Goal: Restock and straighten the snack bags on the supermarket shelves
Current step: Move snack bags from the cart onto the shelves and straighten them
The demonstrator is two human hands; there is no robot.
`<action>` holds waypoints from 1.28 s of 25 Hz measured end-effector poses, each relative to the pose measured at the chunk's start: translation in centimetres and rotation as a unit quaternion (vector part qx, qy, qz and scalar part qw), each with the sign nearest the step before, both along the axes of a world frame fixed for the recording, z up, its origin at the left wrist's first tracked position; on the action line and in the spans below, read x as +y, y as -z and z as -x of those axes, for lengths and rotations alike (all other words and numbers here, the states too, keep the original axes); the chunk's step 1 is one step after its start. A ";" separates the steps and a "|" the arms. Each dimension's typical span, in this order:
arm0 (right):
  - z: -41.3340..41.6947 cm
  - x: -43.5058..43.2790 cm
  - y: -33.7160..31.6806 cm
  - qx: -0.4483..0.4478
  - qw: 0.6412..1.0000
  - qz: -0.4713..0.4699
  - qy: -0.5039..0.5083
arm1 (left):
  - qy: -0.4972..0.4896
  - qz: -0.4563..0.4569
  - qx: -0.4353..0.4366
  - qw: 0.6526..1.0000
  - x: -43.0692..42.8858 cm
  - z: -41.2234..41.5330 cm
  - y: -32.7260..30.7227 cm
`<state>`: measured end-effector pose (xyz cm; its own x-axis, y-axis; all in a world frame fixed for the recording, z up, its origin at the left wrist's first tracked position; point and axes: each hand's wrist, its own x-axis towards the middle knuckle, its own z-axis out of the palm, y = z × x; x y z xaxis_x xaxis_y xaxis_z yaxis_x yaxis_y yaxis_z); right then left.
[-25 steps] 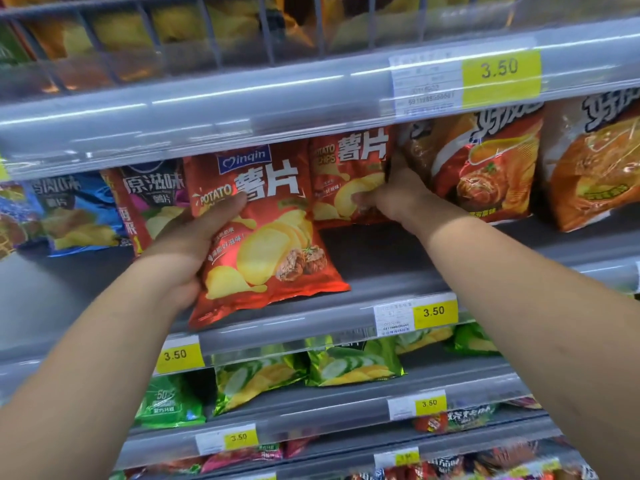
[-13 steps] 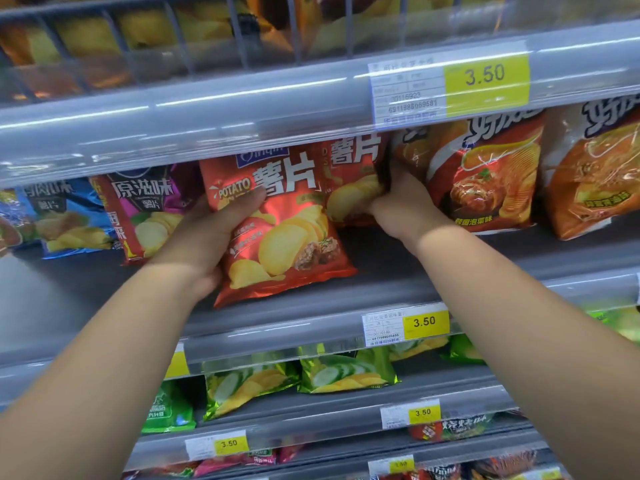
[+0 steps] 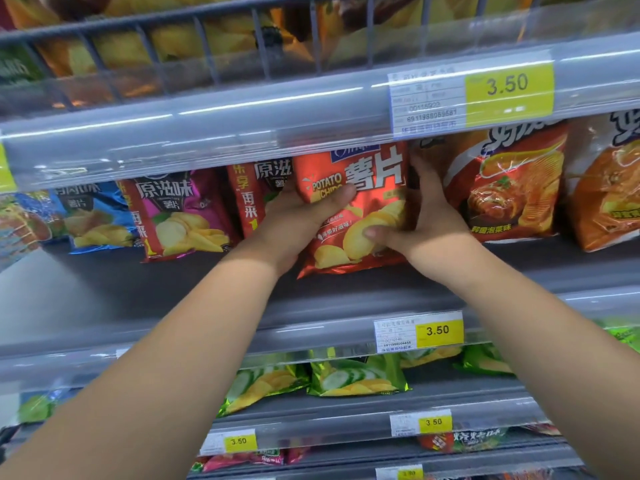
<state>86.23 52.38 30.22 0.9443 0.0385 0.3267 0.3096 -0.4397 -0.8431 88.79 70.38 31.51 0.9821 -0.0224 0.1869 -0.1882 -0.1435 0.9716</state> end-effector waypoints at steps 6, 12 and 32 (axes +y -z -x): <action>0.2 -0.5 0.8 -0.030 0.998 0.020 0.055 | -0.073 -0.136 -0.059 0.986 -1.1 1.1 0.4; 0.5 -1.0 1.8 -0.085 0.987 0.108 0.086 | -0.044 -0.131 -0.081 0.987 -2.7 0.3 1.0; 6.6 -2.2 1.8 -0.114 0.924 0.314 0.187 | -0.114 -0.435 -0.183 0.874 -1.4 8.6 1.2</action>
<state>79.67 50.17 28.44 0.8393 -0.0266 0.5430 0.1753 -0.9322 -0.3167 80.23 69.01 30.34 0.8580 -0.1236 0.4986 -0.3336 -0.8722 0.3578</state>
